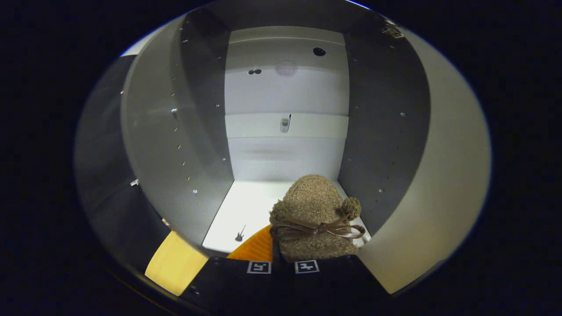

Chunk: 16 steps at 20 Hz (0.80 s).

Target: Open the shoe cabinet door, grab the shoes and put them into the shoe cabinet, then close the shoe cabinet door.

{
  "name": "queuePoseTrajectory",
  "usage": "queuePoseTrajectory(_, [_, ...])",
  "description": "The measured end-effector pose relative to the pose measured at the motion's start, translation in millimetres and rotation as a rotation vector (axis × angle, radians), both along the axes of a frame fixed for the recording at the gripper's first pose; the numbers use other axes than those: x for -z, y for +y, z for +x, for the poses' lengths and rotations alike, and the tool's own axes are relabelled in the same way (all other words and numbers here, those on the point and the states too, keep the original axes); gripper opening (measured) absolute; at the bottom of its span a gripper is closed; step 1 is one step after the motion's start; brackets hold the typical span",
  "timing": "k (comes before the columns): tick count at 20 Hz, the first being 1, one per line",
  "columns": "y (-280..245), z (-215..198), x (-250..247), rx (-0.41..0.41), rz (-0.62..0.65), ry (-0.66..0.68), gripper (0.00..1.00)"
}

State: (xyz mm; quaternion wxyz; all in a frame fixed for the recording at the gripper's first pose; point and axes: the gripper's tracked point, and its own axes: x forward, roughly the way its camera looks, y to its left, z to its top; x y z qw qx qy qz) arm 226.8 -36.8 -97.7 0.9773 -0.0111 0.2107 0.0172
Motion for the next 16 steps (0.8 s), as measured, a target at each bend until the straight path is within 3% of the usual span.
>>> queuePoseTrajectory(10, [-1.0, 128.9, 44.1, 0.012, -0.009, 0.073, 0.05])
queuePoseTrajectory(16, [-7.0, 164.8, 95.6, 0.024, -0.003, 0.153, 0.06])
